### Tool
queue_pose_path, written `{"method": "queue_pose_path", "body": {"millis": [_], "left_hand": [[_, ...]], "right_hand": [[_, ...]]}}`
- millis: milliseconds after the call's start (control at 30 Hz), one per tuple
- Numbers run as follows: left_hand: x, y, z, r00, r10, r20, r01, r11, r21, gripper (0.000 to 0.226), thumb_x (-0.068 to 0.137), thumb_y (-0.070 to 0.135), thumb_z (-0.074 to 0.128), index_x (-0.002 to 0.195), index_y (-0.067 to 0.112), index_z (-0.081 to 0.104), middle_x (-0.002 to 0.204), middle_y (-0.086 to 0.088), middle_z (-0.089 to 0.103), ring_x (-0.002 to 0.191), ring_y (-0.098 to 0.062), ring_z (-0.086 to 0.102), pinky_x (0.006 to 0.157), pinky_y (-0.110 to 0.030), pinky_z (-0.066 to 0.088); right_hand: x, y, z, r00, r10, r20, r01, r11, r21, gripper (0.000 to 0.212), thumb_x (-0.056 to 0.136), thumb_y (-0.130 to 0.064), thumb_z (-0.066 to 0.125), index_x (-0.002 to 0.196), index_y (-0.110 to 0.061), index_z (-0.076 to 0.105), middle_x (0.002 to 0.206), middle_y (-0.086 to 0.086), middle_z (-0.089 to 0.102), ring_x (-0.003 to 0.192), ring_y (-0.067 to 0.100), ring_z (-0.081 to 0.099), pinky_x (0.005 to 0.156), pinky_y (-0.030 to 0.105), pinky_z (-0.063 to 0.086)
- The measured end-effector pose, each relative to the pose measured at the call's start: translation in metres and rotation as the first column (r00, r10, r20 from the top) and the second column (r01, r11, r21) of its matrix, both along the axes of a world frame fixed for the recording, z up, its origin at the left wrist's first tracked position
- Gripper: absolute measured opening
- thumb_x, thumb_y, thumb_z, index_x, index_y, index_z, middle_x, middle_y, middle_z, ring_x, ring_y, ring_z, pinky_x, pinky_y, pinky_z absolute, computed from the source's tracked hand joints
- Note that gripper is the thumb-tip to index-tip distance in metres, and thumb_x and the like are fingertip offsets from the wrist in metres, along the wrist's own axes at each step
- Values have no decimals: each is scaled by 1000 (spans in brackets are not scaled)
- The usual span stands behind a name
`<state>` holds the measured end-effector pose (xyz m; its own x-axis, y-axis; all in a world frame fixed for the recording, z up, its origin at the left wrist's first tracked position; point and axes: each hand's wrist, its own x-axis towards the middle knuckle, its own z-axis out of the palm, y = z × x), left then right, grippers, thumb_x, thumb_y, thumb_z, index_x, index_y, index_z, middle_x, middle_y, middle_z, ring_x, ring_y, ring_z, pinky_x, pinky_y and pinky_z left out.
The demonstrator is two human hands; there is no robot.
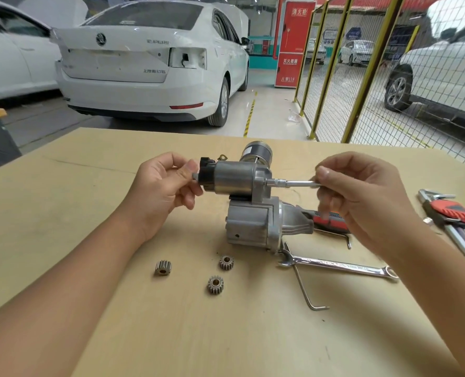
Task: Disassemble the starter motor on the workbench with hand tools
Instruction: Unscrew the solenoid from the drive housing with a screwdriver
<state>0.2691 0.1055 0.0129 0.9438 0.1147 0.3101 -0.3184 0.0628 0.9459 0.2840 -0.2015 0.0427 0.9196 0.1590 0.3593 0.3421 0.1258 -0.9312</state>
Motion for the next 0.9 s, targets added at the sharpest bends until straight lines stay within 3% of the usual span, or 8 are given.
{"method": "queue_pose_path", "body": {"millis": [100, 200, 300, 467, 533, 633, 767, 900], "left_hand": [[-3, 0, 2, 999, -41, 14, 42, 999, -30, 18, 91, 25, 67, 76, 17, 73, 66, -15, 65, 46, -18, 53, 51, -29, 49], [-5, 2, 3, 997, -59, 44, 61, 998, -36, 13, 89, 18, 68, 78, 14, 74, 67, -17, 64, 48, -17, 52, 52, -30, 49], [-5, 4, 2, 996, -68, 57, 69, 998, -14, 7, 86, 17, 73, 79, 15, 74, 68, -16, 63, 49, -19, 52, 53, -30, 48], [-8, -5, 2, 984, 70, 161, -107, 966, 234, 32, 71, 40, 81, 88, 17, 65, 74, 1, 62, 61, -15, 52, 55, -29, 45], [-9, -12, 2, 966, 167, 199, -229, 908, 350, 40, 69, 50, 79, 96, 23, 66, 93, 3, 63, 74, -13, 54, 65, -33, 49], [-14, -24, 6, 931, 219, 291, -345, 785, 515, 47, 73, 58, 73, 114, 36, 68, 119, 5, 58, 104, -13, 59, 83, -41, 56], [-17, -45, 11, 820, 120, 559, -541, 478, 692, 50, 83, 56, 67, 123, 28, 74, 131, -2, 62, 116, -29, 54, 96, -52, 48], [-18, -67, 8, 786, 83, 612, -582, 432, 689, 41, 89, 50, 64, 124, 31, 75, 124, 4, 68, 114, -26, 59, 91, -51, 45]], "right_hand": [[3, -3, -3, 999, 7, -35, -14, 979, -203, 18, 97, -20, 64, 84, -8, 70, 62, 14, 60, 39, 17, 36, 42, 23, 33], [2, -8, 2, 999, 49, -4, -50, 989, -137, 4, 88, -7, 72, 84, -9, 72, 60, 13, 58, 43, 14, 32, 44, 21, 29], [0, -6, 1, 999, -12, 40, 14, 997, -70, 16, 75, 3, 80, 80, -11, 73, 65, 8, 63, 44, 19, 42, 43, 27, 37], [-2, -1, -1, 997, 31, -71, -42, 987, -155, 13, 94, -16, 68, 83, -10, 72, 62, 11, 57, 41, 14, 35, 42, 21, 30], [1, -5, -1, 999, -8, -48, -10, 929, -371, 32, 100, -34, 58, 81, -13, 72, 53, 5, 53, 38, 11, 35, 41, 20, 28], [0, -8, 4, 987, -41, 155, 134, 746, -653, 38, 98, -41, 55, 70, -18, 68, 44, -7, 45, 38, 5, 38, 47, 24, 31], [-4, -10, 12, 922, -30, 385, 309, 655, -689, 18, 82, -31, 74, 72, -27, 60, 62, -19, 62, 50, 3, 55, 47, 19, 39], [-6, -3, 24, 868, 96, 488, 358, 559, -748, 13, 85, -36, 68, 91, -28, 61, 66, -10, 57, 63, 2, 52, 56, 15, 35]]}}
